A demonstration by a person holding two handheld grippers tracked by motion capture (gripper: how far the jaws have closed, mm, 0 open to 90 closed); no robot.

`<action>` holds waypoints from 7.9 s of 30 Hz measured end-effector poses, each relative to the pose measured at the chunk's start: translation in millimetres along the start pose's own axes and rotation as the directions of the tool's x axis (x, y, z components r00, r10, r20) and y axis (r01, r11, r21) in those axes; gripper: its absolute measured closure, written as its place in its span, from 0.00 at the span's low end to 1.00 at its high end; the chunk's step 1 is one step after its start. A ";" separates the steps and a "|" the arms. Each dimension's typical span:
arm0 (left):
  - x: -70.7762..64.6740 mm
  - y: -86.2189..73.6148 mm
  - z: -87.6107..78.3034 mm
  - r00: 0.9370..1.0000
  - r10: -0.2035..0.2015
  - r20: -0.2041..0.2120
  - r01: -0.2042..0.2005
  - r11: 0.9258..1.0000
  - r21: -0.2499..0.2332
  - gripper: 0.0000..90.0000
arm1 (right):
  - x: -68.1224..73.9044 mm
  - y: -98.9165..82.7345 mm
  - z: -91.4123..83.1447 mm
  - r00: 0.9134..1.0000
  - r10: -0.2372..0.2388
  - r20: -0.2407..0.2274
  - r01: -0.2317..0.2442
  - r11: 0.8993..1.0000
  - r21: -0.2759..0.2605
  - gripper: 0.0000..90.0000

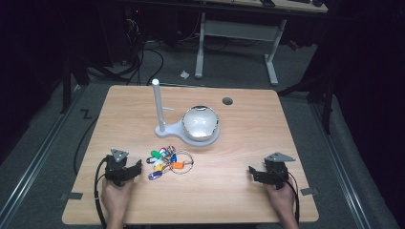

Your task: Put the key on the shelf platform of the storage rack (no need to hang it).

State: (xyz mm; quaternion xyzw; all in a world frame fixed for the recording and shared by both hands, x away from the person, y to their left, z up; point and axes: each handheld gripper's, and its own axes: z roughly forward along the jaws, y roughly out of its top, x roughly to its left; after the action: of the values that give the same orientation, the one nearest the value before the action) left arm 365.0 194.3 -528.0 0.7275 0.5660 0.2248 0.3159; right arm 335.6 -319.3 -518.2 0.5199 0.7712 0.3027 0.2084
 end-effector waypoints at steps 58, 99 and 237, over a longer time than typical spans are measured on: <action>-9.4 2.5 -12.9 0.997 -0.006 0.077 0.010 0.998 -0.061 0.41 | -0.1 0.1 0.1 1.000 -0.002 0.000 0.002 1.000 -0.001 0.26; -88.6 42.3 22.9 0.970 0.171 0.174 -0.180 0.983 0.042 0.33 | -0.1 0.0 0.0 1.000 -0.002 -0.001 0.002 1.000 0.000 0.26; -89.8 209.2 -106.0 0.839 0.299 0.456 -0.163 0.935 -0.314 0.98 | -0.1 0.0 0.0 1.000 -0.003 -0.002 0.003 1.000 -0.001 0.25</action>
State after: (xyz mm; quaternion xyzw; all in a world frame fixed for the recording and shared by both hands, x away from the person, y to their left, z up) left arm 411.8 96.0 -301.7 0.7755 0.3382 0.1400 0.5145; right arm 335.7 -319.4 -518.2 0.5182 0.7722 0.3031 0.2082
